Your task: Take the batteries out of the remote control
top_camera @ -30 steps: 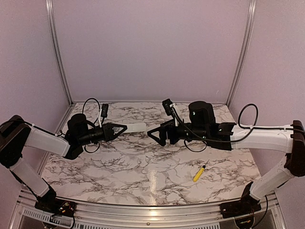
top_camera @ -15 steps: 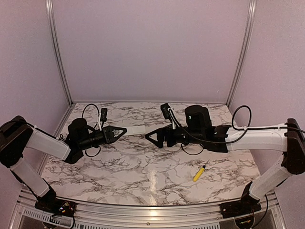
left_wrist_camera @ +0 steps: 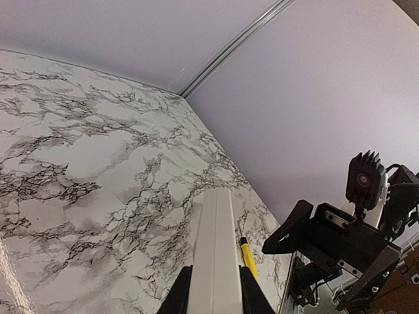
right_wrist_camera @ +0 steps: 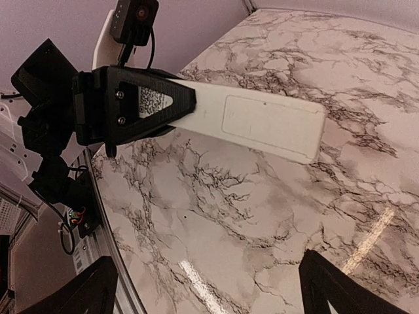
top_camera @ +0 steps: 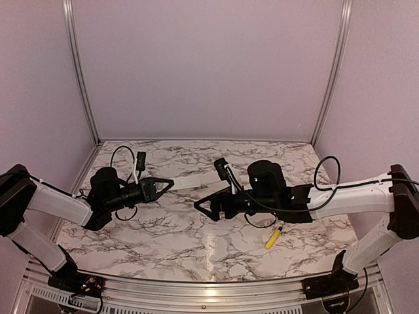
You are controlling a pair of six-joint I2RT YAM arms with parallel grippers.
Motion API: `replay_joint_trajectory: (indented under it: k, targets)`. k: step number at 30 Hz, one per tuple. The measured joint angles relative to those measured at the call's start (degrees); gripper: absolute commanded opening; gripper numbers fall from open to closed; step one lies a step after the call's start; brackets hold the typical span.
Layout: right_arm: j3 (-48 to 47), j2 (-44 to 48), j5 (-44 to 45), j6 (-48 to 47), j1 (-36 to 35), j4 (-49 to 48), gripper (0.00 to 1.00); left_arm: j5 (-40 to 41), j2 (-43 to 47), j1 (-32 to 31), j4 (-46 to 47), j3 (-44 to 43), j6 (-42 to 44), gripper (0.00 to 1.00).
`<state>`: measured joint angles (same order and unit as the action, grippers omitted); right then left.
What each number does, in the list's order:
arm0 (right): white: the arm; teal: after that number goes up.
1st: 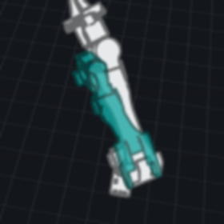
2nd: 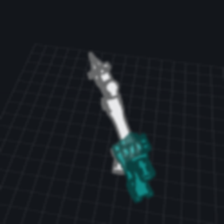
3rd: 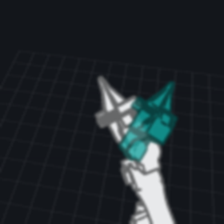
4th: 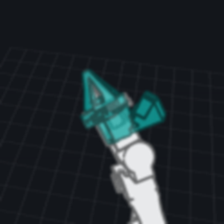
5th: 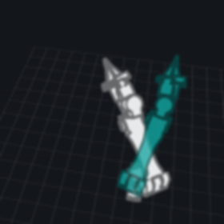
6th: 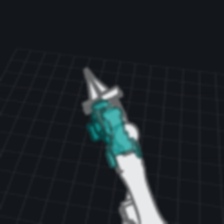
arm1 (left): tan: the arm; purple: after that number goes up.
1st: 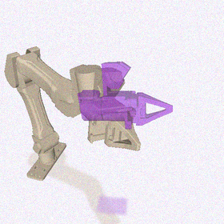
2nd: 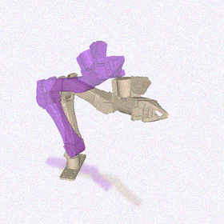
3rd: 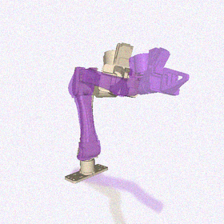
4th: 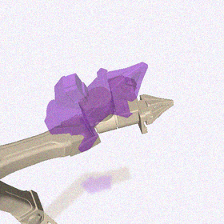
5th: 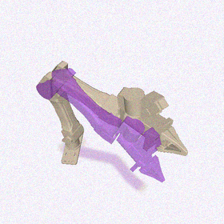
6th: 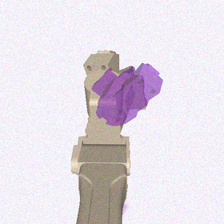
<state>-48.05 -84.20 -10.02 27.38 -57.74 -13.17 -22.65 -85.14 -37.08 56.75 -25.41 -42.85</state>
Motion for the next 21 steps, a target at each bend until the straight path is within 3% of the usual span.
replay_joint_trajectory:
  k: [13,21]
  targets:
    - [-4.02,-1.18,1.29,-0.44,0.0,0.83,0.95,-3.65,-0.02,0.0,-0.52,-0.5,1.05,0.0]
    - [-6.95,-4.0,1.75,-0.72,0.0,0.87,0.89,-5.55,0.0,0.0,-1.29,-0.76,1.68,0.0]
